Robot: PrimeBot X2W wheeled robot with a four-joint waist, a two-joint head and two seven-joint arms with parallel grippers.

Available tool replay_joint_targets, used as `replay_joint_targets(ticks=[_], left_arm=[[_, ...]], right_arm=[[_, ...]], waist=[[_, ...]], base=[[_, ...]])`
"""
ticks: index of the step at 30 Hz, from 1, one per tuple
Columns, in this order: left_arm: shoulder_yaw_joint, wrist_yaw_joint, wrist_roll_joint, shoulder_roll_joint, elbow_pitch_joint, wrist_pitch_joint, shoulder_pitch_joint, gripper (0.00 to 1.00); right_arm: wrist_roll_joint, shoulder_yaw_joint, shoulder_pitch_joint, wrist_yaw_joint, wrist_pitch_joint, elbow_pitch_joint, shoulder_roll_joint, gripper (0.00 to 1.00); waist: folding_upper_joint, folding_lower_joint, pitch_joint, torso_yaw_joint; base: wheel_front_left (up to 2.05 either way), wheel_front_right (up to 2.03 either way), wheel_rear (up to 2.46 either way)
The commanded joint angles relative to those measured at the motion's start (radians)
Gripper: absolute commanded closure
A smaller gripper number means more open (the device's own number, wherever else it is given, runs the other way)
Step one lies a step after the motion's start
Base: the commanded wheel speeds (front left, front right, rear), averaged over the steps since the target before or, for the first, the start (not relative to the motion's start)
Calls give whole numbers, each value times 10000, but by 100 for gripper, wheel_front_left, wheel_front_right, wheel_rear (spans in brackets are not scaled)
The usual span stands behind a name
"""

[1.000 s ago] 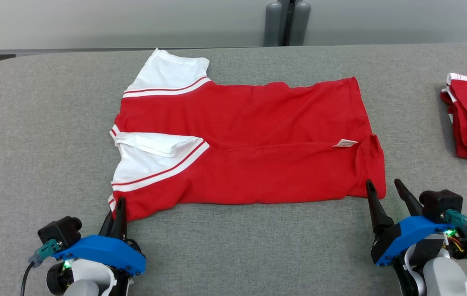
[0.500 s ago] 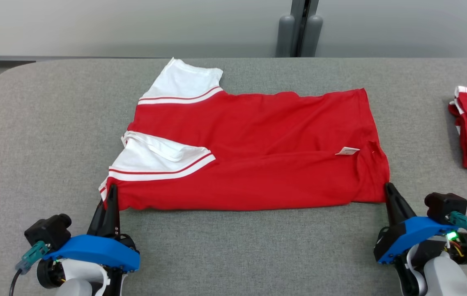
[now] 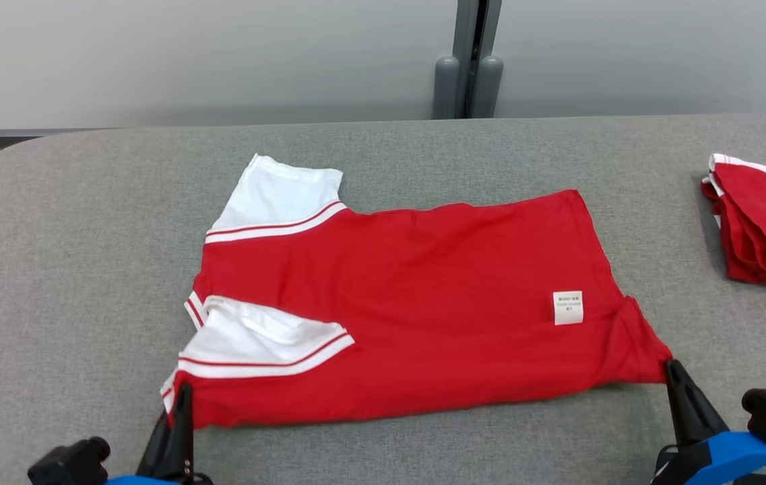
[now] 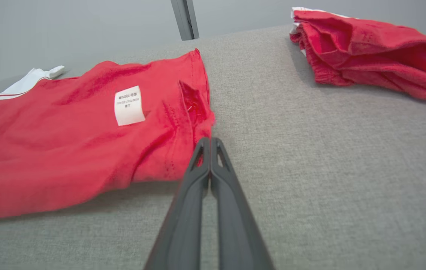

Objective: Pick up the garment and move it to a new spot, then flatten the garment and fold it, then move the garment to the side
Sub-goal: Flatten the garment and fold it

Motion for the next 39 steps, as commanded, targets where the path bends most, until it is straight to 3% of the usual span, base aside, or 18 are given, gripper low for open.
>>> replay_joint_targets(ticks=[1, 8, 9, 10, 11, 12, 18, 25, 31, 39], left_arm=[[-37, 57, -81, -47, -68, 49, 92, 100], [-36, 83, -139, -249, 915, -374, -220, 100], [-31, 57, -143, -247, 1060, -417, -288, 87], [-27, 31, -140, -240, 1178, -478, -351, 66], [-16, 33, -118, -227, 1264, -531, -403, 22], [-10, 26, -121, -212, 1338, -558, -453, 0], [115, 58, 59, 116, 1313, -750, -698, 0], [45, 160, 582, 861, 475, -299, -1741, 0], [-193, -47, 1077, 1811, 136, 752, -3619, 0], [-632, -507, 1125, 3272, 925, 2698, -6364, 0]], right_arm=[[-29, 11, 153, 1, 62, -132, -28, 100], [231, 437, -380, 1, -8, 1210, -28, 100], [255, 459, -458, 1, -104, 1431, -28, 69], [234, 478, -528, 1, -197, 1650, -27, 47], [184, 493, -602, 1, -305, 1799, -27, 0], [169, 493, -682, 1, -398, 1947, -28, 0], [-88, 299, -896, 1, -781, 2247, -28, 0], [-376, 339, -1324, 1, -851, 1571, -27, 0], [-635, 697, -1895, 1, -611, 509, -27, 0], [-853, 1518, -2861, 1, -155, -561, -28, 0]], waist=[[0, 1, -2, -27], [0, 1, -17, -132], [0, 1, -3, -129], [0, 1, 5, -126], [0, 1, 11, -124], [0, 1, 13, -124], [0, 1, 57, -183], [0, 1, 214, -299], [0, 1, 689, -541], [0, 1, 1900, -1240]], base=[[0, 0, 0], [0, 0, 0], [0, 0, 0], [0, 0, 0], [0, 0, 0], [0, 0, 0], [0, 0, 0], [0, 0, 0], [0, 0, 0], [0, 0, 0]])
